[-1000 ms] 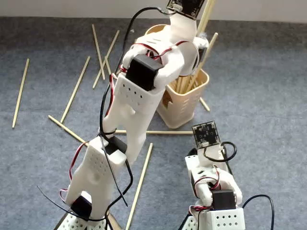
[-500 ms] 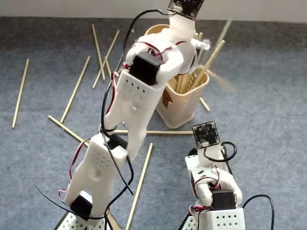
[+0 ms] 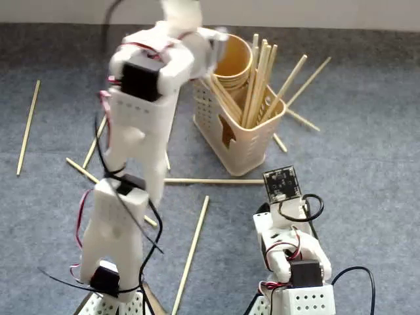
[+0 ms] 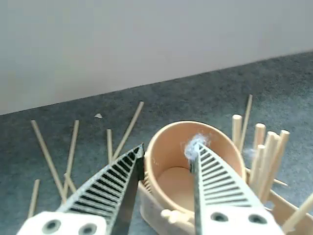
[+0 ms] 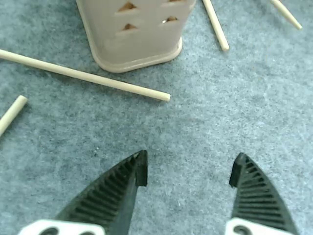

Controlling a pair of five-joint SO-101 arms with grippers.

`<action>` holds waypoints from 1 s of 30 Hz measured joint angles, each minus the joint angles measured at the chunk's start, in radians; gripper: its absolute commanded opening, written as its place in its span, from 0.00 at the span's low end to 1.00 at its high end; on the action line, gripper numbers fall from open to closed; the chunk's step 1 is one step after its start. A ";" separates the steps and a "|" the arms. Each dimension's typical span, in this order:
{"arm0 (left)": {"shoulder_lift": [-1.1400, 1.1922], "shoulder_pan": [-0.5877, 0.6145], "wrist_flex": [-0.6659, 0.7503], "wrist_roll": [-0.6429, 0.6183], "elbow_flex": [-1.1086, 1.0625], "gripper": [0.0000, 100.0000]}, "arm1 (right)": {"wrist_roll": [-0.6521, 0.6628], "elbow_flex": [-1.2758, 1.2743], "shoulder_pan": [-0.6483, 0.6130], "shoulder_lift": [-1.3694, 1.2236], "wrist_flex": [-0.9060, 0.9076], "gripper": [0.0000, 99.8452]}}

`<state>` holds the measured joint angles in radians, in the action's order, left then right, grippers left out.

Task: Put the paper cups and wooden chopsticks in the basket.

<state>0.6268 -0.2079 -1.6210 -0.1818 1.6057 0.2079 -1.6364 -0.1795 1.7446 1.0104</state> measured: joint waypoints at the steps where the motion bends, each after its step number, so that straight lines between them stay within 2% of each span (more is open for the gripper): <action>1: -0.026 0.031 -0.021 0.000 0.002 0.18 | 0.000 0.000 0.000 0.000 0.000 0.28; 7: -0.123 0.256 -0.137 0.008 0.002 0.18 | 0.000 0.000 0.000 0.000 0.000 0.28; 12: -0.141 0.419 -0.149 0.193 -0.051 0.18 | 0.000 0.000 0.000 0.000 0.000 0.28; 15: -0.213 0.466 -0.150 0.290 -0.256 0.18 | 0.000 0.000 0.000 0.000 0.000 0.28; 19: -0.384 0.488 -0.150 0.410 -0.724 0.18 | 0.000 0.000 0.000 0.000 0.000 0.28; 21: -0.482 0.462 -0.150 0.542 -1.003 0.18 | 0.000 0.000 0.000 0.000 0.000 0.28; 23: -0.577 0.427 -0.146 0.730 -1.284 0.18 | 0.000 0.000 -0.002 0.000 0.000 0.28; 28: -0.804 0.442 -0.118 1.409 -1.890 0.18 | 0.000 0.000 -0.003 0.000 0.000 0.28; 29: -0.845 0.451 -0.075 1.485 -1.982 0.19 | 0.000 0.000 -0.003 0.000 0.000 0.28; 30: -0.884 0.457 -0.037 1.508 -2.061 0.19 | 0.000 0.000 -0.003 0.000 0.000 0.28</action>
<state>-0.2570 0.2493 -1.6579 1.3265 -0.4549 0.2079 -1.6364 -0.1826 1.7446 1.0104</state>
